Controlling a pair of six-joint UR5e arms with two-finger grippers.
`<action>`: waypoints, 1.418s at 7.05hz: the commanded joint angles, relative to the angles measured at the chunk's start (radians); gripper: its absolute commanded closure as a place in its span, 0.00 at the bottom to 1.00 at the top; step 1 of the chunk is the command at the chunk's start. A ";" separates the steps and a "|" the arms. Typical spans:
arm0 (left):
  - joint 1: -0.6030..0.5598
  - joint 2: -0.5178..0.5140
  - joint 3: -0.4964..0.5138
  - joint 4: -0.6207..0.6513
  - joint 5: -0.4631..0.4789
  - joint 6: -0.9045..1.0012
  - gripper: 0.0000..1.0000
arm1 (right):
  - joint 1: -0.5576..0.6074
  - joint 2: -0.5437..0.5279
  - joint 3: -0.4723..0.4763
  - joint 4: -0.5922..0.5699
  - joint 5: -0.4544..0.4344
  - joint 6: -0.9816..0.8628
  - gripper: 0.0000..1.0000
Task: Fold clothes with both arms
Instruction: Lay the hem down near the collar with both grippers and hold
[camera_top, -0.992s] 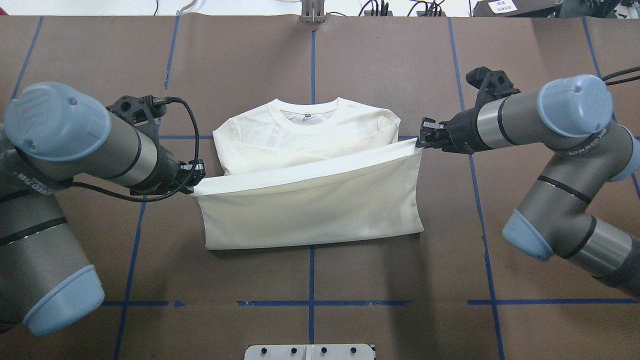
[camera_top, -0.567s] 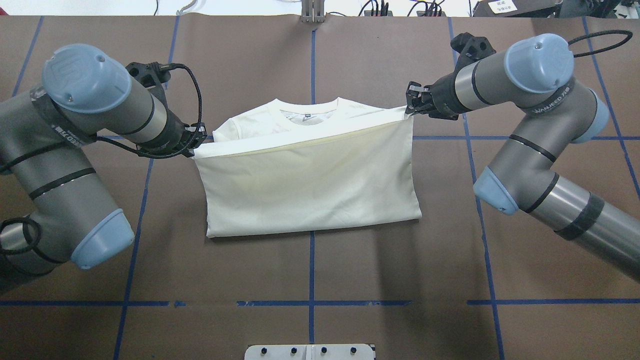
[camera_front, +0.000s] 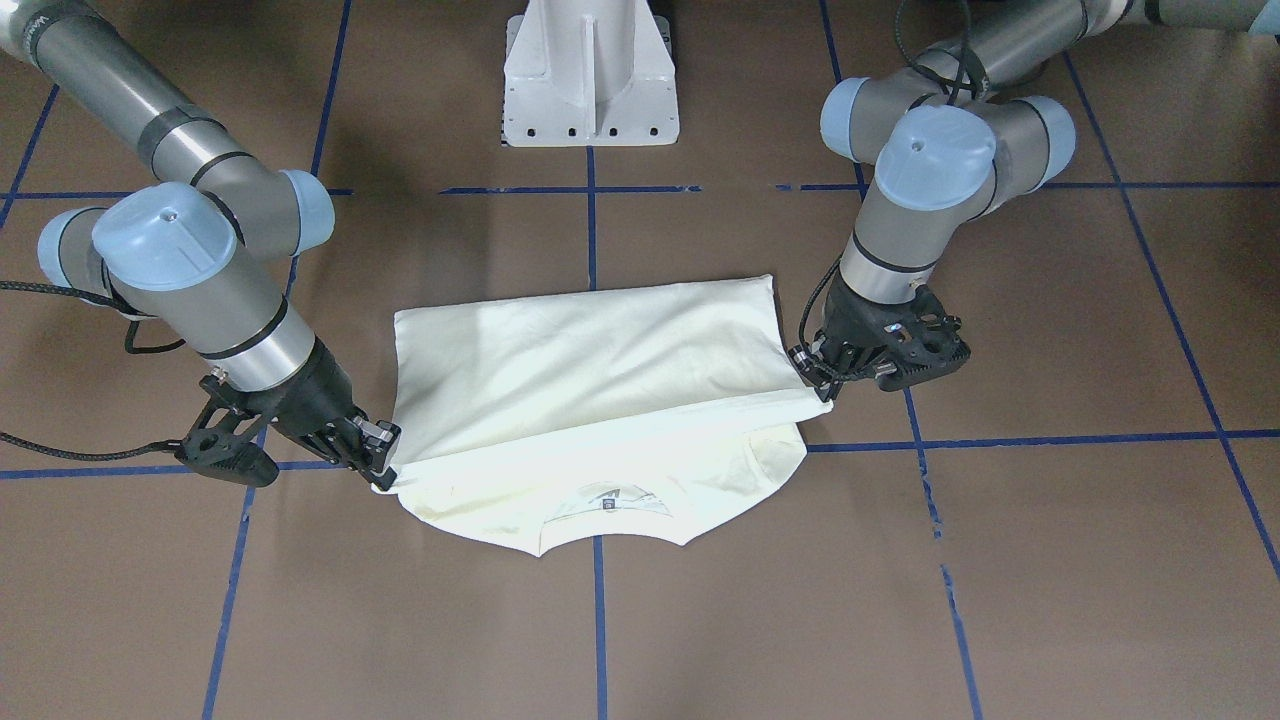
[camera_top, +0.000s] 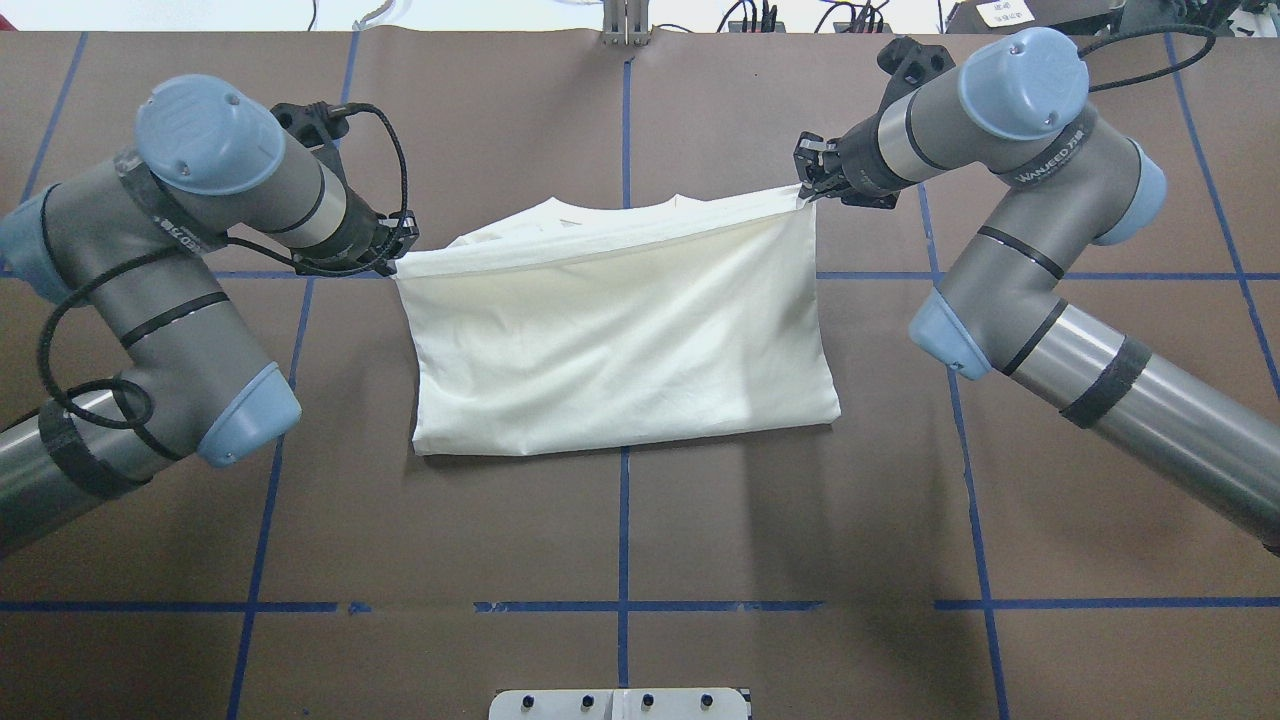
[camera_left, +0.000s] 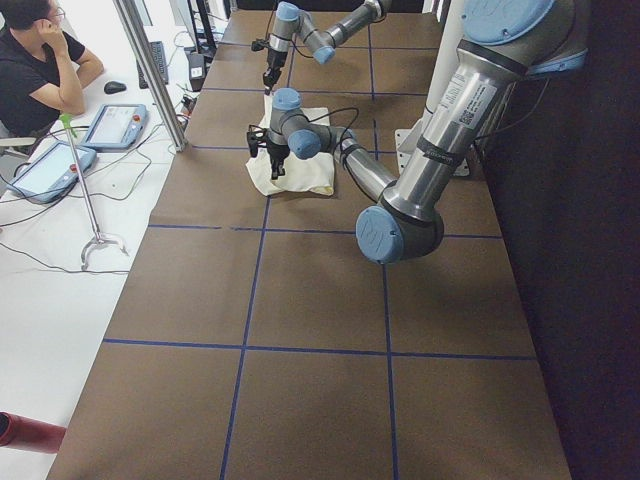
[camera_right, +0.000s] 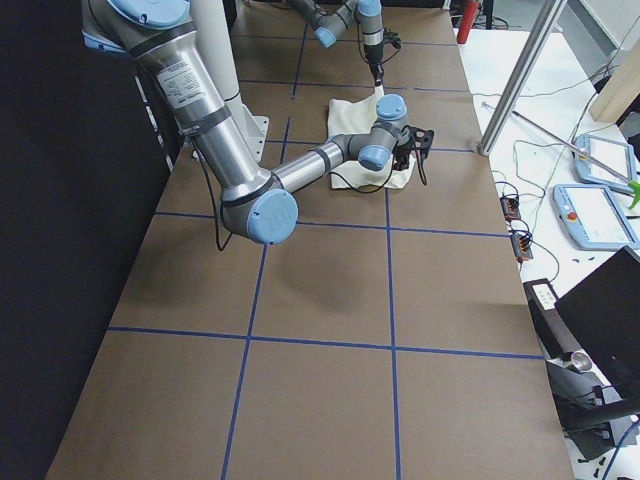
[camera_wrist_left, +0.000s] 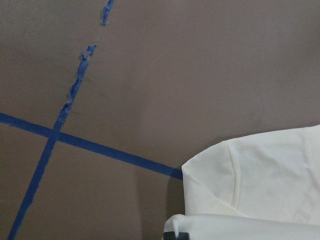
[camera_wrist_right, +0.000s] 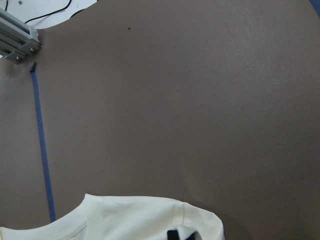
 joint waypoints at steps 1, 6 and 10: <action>-0.013 -0.052 0.102 -0.052 0.003 -0.012 1.00 | -0.004 0.033 -0.060 0.000 -0.007 -0.002 1.00; -0.013 -0.081 0.214 -0.121 0.008 -0.029 1.00 | -0.006 0.076 -0.140 0.003 -0.014 -0.003 1.00; -0.013 -0.084 0.212 -0.122 0.008 -0.029 1.00 | -0.006 0.078 -0.137 0.003 -0.007 -0.003 1.00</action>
